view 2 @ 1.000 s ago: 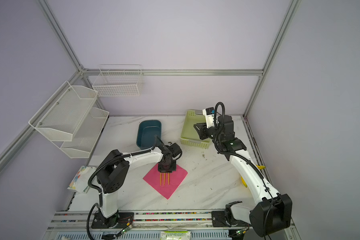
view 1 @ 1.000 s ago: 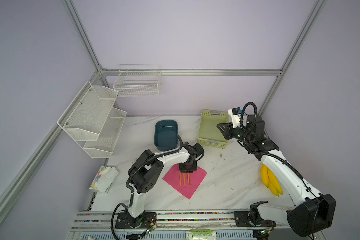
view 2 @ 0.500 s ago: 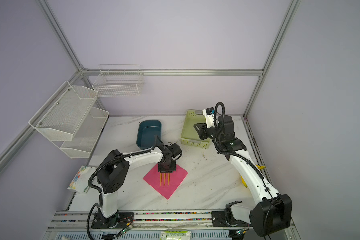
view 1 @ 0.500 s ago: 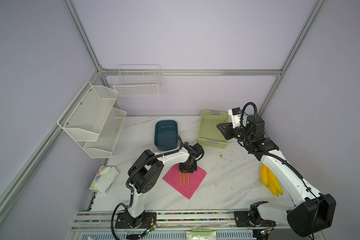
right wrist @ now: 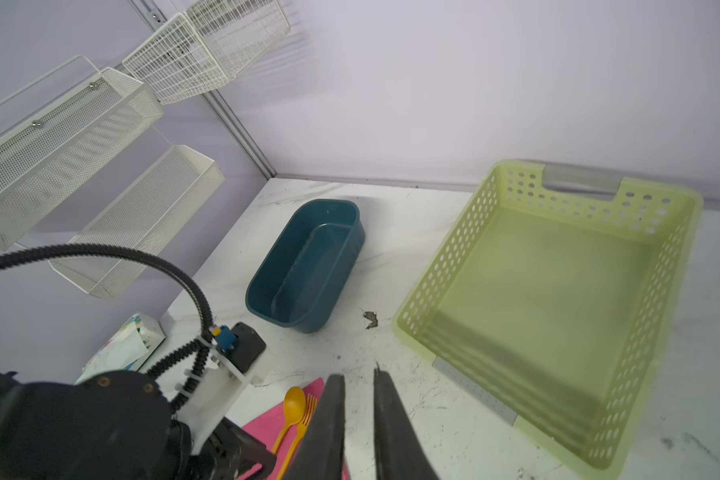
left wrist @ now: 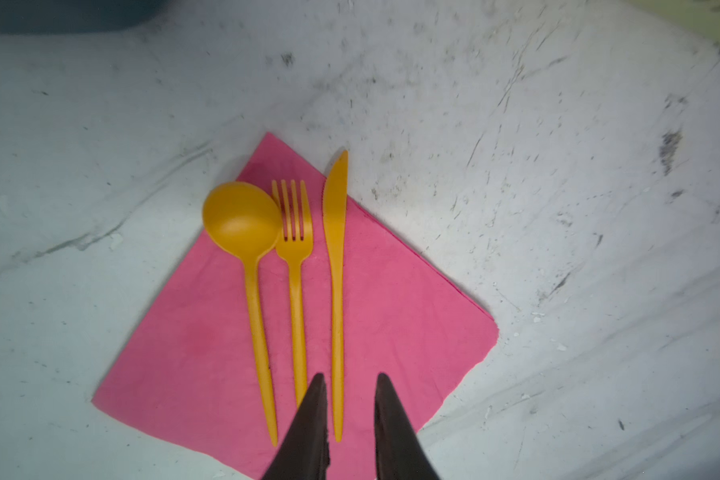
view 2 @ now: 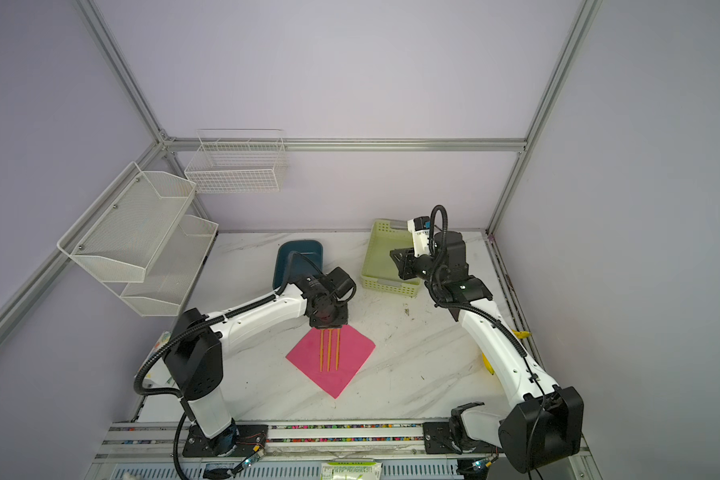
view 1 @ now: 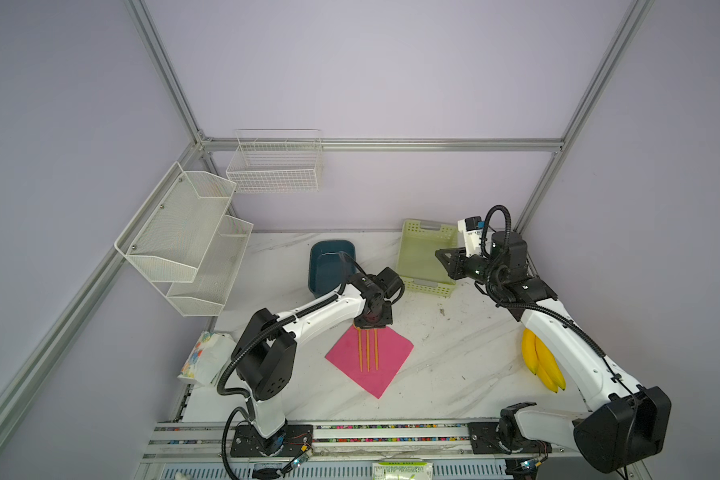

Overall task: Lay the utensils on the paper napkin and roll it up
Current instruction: 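Open the left gripper and raise it while the right gripper moves over the napkin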

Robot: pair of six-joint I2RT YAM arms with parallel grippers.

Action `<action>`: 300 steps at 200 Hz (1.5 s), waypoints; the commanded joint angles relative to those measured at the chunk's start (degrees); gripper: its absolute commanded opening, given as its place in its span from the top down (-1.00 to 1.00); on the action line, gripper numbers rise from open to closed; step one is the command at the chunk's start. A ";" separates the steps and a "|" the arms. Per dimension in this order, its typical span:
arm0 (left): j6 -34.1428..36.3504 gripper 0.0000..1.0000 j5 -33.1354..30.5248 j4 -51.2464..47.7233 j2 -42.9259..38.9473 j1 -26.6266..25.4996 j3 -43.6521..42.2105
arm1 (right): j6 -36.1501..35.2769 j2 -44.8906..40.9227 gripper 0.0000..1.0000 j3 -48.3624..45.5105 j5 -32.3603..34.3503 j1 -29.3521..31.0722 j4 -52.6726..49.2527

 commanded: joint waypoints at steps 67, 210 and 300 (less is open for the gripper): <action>8.79 0.80 9.22 7.88 -8.89 14.08 -13.44 | 12.12 12.45 0.81 0.11 7.35 17.60 -7.30; 10.85 0.99 18.49 19.76 -4.48 17.40 -28.48 | 27.52 33.44 0.74 -7.01 -9.30 23.36 11.95; 10.89 1.00 18.20 19.41 -4.66 17.71 -28.31 | 27.50 36.30 0.52 -6.22 -7.98 23.35 10.96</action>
